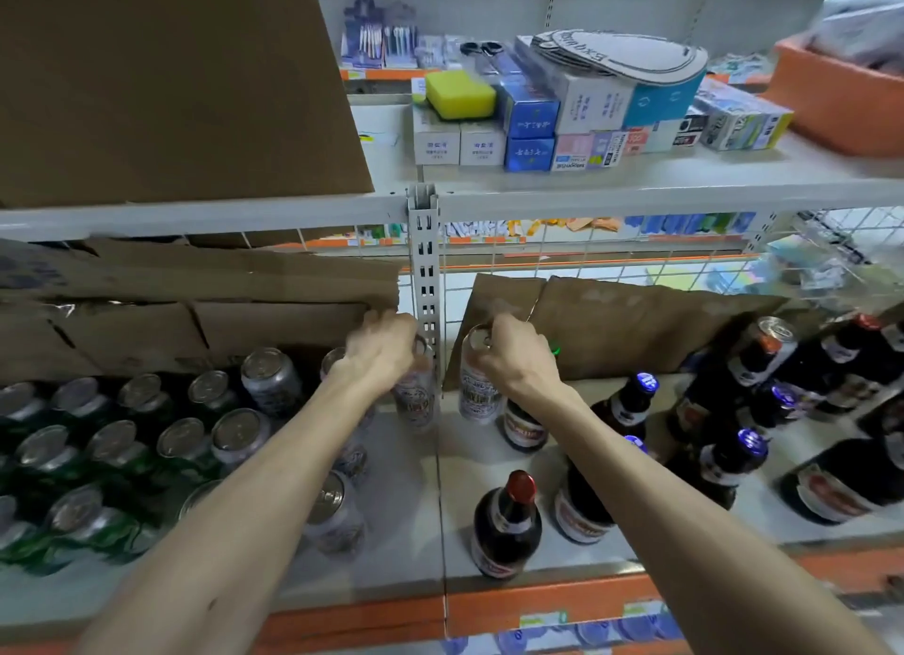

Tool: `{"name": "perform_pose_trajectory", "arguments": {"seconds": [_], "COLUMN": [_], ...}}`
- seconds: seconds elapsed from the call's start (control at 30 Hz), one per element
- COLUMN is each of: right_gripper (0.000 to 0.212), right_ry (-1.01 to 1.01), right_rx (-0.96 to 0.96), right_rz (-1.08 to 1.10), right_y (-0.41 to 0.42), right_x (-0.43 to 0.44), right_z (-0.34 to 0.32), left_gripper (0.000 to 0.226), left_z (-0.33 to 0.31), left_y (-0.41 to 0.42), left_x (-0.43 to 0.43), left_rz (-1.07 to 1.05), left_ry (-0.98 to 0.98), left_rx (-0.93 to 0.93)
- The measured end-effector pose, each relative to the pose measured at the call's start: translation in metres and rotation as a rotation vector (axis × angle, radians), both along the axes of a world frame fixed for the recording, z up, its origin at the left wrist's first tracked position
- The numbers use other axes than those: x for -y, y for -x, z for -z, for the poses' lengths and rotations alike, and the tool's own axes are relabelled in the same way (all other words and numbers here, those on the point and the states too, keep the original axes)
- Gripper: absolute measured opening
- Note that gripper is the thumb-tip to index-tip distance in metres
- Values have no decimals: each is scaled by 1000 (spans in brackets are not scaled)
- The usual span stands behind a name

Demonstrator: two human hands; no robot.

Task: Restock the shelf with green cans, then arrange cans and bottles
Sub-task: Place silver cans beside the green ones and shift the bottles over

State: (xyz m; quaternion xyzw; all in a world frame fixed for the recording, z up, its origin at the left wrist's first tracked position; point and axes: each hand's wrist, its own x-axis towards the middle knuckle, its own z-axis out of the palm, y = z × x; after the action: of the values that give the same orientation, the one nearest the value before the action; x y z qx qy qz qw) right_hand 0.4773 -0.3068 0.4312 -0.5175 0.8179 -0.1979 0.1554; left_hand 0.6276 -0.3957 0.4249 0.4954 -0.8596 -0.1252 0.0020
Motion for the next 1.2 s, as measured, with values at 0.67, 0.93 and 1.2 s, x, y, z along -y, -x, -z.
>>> {"name": "perform_pose_trajectory", "arguments": {"seconds": [0.67, 0.93, 1.2], "right_gripper": [36, 34, 31], "right_ry": [-46, -70, -95], "right_rx": [109, 83, 32], "right_rz": [-34, -83, -98], "right_y": [-3, -5, -5], "right_x": [35, 37, 32], "right_z": [48, 50, 47], "left_gripper": [30, 33, 43], "left_z": [27, 34, 27], "left_y": [5, 5, -2], "left_x": [21, 24, 29], "left_rz": [-53, -75, -55], "left_ry": [-22, -8, -163], "left_rx": [50, -2, 35]}}
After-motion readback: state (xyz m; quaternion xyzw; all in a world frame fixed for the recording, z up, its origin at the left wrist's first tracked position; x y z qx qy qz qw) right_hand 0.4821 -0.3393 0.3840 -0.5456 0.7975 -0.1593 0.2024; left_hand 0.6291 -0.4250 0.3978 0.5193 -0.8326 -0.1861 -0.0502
